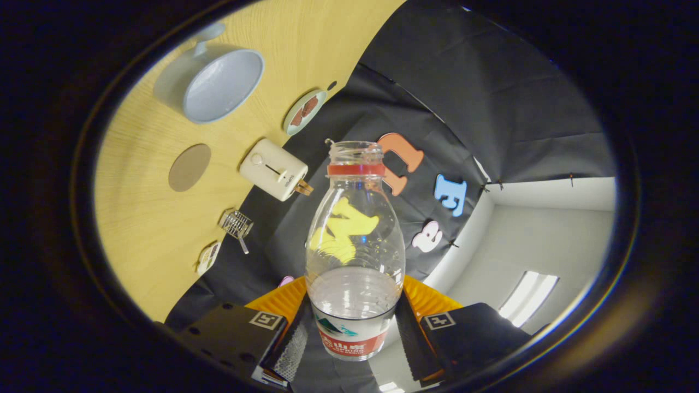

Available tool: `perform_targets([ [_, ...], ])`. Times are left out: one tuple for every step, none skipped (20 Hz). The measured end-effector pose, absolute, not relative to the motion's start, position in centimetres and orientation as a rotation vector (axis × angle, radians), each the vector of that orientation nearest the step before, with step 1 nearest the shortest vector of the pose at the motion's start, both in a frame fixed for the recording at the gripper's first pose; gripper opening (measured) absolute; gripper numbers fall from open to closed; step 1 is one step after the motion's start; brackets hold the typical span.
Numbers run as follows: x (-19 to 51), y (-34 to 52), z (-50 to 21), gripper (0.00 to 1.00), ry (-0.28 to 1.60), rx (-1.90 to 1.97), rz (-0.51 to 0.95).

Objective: Take the bottle from table, then pour the juice into the cup, finally place the bottle on the coaster

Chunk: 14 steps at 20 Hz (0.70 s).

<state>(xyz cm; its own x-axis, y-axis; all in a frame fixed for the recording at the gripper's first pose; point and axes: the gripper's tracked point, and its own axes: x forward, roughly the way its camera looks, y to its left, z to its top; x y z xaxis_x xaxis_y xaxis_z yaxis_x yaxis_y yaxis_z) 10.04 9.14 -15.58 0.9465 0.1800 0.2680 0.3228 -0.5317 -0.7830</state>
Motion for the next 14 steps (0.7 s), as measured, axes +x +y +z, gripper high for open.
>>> perform_targets([
  [10.1,9.3,-15.8,0.79,-0.358,-2.144,-0.183],
  [10.0,9.4,-16.0,0.79,-0.363,-2.142,-0.179],
  [10.0,9.4,-16.2,0.79,-0.358,-2.138,-0.175],
  [10.1,9.3,-16.5,0.80,-0.358,-2.136,-0.172],
  [10.1,9.3,-16.7,0.80,-0.357,-2.136,-0.171],
  [10.1,9.2,-17.0,0.80,-0.350,-2.134,-0.168],
  [10.1,9.0,-17.2,0.80,-0.341,-2.130,-0.167],
  [10.3,8.8,-17.3,0.80,-0.335,-2.123,-0.169],
  [10.4,8.5,-17.3,0.80,-0.324,-2.115,-0.173],
  [10.6,8.1,-17.3,0.80,-0.308,-2.096,-0.179],
  [10.6,7.8,-17.2,0.80,-0.297,-2.066,-0.188],
  [10.7,7.6,-16.9,0.80,-0.287,-2.027,-0.194],
  [10.8,7.3,-16.7,0.80,-0.277,-1.993,-0.202],
  [10.8,7.1,-16.3,0.80,-0.270,-1.962,-0.218],
])
